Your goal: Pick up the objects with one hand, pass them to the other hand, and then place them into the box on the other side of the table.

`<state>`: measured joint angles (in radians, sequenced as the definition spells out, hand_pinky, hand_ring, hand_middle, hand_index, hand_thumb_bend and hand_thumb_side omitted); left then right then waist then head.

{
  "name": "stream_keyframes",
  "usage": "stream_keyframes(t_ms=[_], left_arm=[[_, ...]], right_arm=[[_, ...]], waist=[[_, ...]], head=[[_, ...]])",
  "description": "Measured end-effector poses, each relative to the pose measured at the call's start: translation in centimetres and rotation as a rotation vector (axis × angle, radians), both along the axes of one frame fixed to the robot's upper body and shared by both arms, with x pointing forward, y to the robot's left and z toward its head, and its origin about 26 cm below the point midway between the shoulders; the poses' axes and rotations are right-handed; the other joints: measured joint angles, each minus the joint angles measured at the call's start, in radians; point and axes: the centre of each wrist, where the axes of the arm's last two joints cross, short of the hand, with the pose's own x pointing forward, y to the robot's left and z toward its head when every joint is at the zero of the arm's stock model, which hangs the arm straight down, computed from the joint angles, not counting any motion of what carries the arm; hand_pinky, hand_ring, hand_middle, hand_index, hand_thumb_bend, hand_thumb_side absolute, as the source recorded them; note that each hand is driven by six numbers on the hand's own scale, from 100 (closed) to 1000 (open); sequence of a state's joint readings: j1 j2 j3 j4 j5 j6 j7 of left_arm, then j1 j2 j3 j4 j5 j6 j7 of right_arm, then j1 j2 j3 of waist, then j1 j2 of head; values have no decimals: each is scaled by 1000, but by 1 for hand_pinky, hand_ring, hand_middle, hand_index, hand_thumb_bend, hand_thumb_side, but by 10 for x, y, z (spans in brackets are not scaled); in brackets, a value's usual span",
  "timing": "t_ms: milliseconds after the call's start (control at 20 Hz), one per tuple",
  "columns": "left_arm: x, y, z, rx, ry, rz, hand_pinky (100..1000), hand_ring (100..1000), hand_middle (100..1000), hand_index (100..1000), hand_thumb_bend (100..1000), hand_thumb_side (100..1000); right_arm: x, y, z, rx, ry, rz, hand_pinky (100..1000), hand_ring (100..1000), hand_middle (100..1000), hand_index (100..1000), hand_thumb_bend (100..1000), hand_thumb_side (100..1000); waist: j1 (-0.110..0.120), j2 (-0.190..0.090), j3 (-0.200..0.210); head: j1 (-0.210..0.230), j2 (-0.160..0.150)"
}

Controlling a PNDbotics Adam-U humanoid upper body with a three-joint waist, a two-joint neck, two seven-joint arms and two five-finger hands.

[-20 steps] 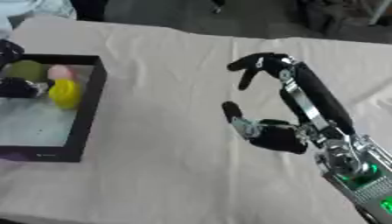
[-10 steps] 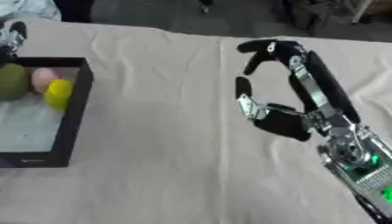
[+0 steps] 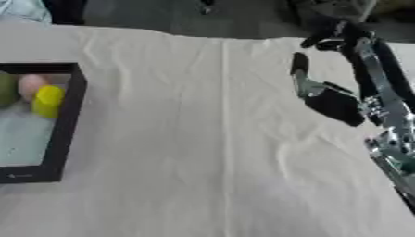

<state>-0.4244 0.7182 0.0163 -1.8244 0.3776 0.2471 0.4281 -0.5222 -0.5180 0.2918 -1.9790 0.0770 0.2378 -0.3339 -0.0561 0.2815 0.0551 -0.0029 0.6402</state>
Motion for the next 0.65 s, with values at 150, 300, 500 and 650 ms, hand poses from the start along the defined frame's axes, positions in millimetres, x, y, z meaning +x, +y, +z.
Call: stream_keyframes(t_ms=[150, 300, 500, 650], left_arm=[[-3, -6, -2, -53, -29, -52, 639, 751, 775, 868, 274, 701], [-6, -9, -7, -69, -39, -80, 640, 756, 786, 881, 277, 692], [-6, -13, -13, -83, -50, -97, 643, 758, 789, 891, 296, 733], [-5, -16, -16, -86, -59, -104, 646, 761, 789, 896, 318, 722]], right_arm=[[1, -15, -3, 126, 56, -13, 770, 883, 608, 840, 100, 374], [0, -28, -8, 223, 109, -28, 755, 880, 607, 853, 100, 465], [-1, -40, -14, 301, 139, -42, 754, 883, 612, 869, 100, 420], [-2, -48, -17, 327, 128, -54, 753, 878, 600, 854, 100, 374]], waist=[[0, 0, -1], [-2, 0, -6], [-2, 0, -7], [-1, 0, -6]], head=[[0, 0], [0, 4], [0, 8], [0, 8]])
